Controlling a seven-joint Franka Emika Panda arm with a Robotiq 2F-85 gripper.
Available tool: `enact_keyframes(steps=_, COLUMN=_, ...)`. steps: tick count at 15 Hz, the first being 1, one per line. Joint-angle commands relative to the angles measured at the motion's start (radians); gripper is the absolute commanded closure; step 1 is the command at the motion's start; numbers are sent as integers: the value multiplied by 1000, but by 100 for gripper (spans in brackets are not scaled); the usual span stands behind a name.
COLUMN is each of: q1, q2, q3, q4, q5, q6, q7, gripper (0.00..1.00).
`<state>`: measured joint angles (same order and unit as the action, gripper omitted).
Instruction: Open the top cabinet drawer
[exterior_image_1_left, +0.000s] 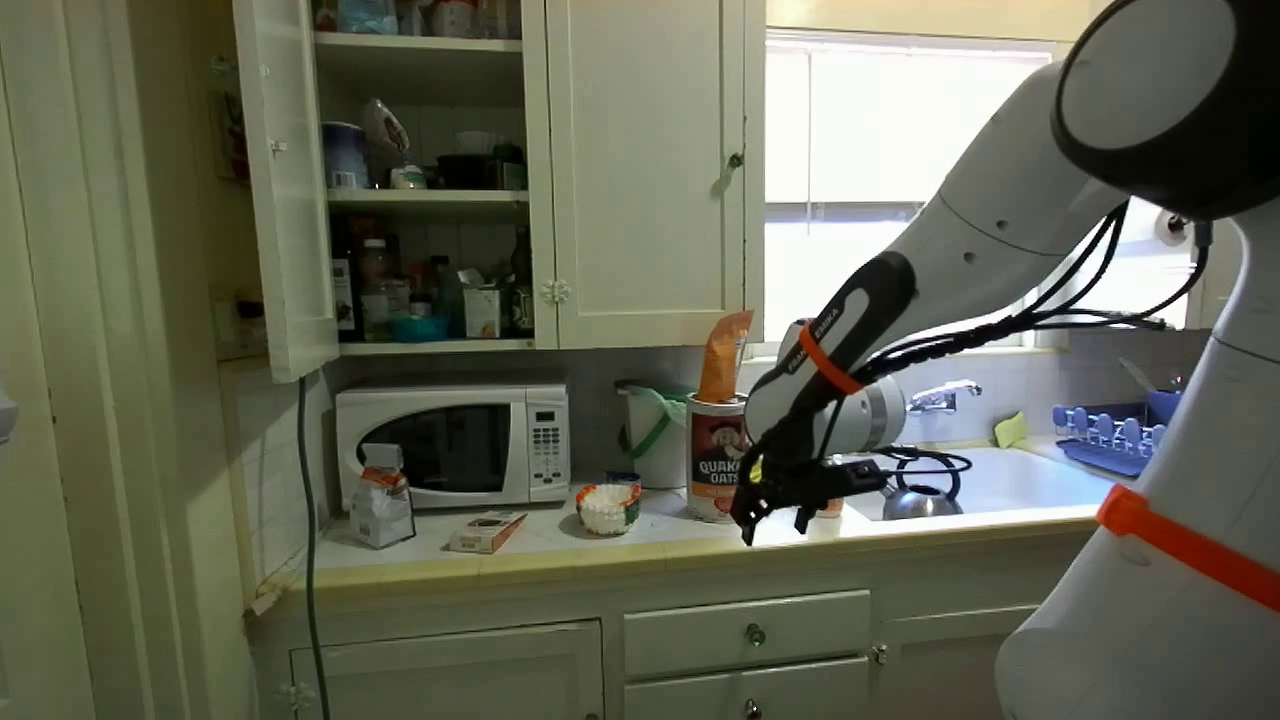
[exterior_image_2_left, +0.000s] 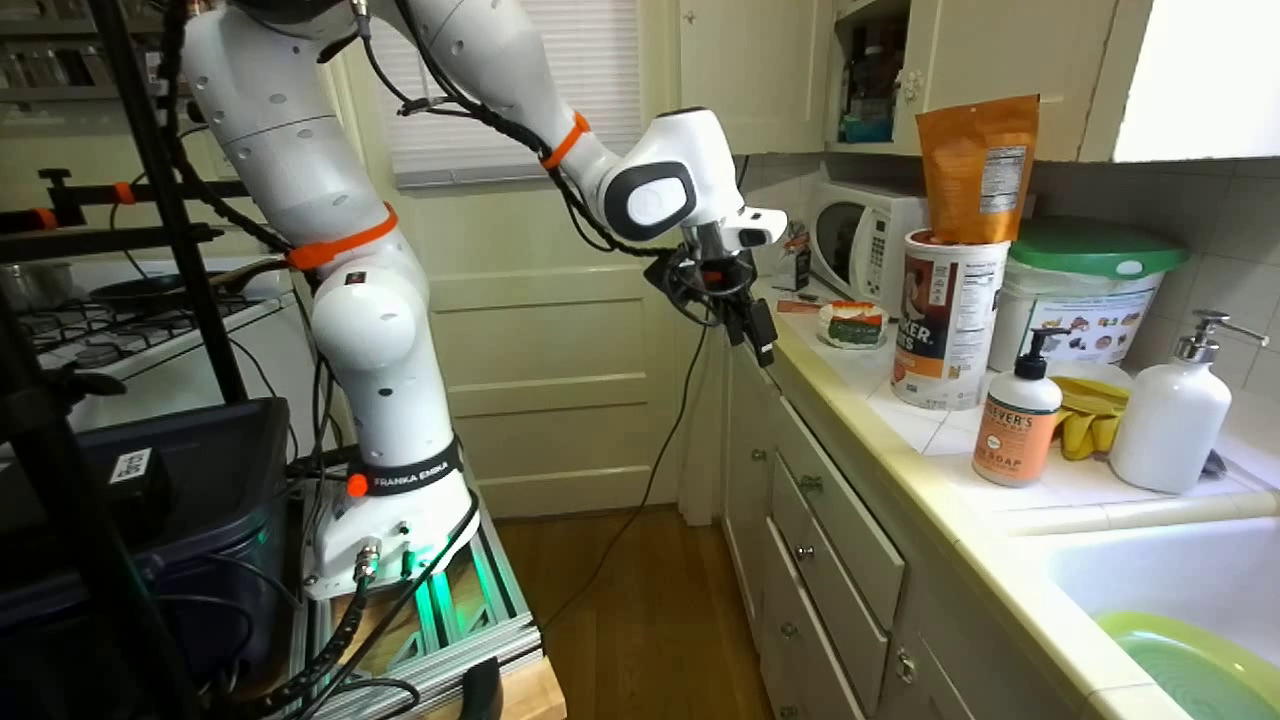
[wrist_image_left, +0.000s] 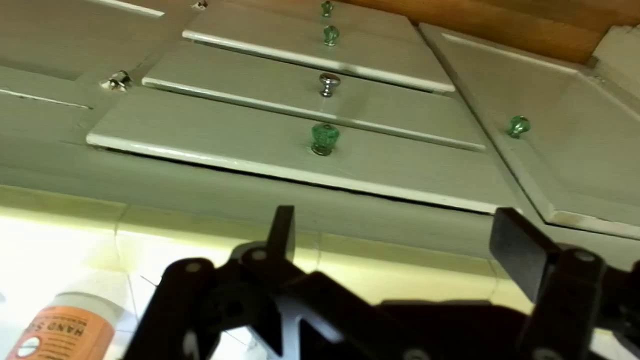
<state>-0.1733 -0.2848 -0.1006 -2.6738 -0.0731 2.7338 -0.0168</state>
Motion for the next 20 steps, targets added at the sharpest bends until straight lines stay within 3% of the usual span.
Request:
enact_keyframes(steps=1, q1=-109, q2=111, q3=21, q4=-53, q5=-117, q6=208, q7=139, gripper=0)
enact_keyframes(steps=4, q1=-218, q2=201, q3=47, q4=-60, q5=-251, q6=274, q7=271, gripper=0)
enact_keyframes(steps=7, q1=-252, q2=282, q3=38, q4=-54, q5=-338, q6=305, q7=336, gripper=0)
enact_keyframes(steps=13, q1=-211, q2=455, q3=63, q4=-61, q5=-296, q6=517, q7=279, gripper=0)
enact_keyframes(steps=14, q1=-139, q2=476, q3=41, q4=-67, q5=-154, q6=534, q7=177, gripper=0)
enact_keyframes(steps=15, q1=-145, q2=416, q3=26, q4=-76, q5=-137, q6=481, q7=165, gripper=0)
enact_keyframes(steps=16, q1=-178, q2=437, q3=50, q4=-67, q5=-207, q6=488, q7=226, gripper=0)
enact_keyframes(steps=20, q1=-156, q2=431, q3=37, q4=-66, q5=-157, q6=488, q7=188, gripper=0)
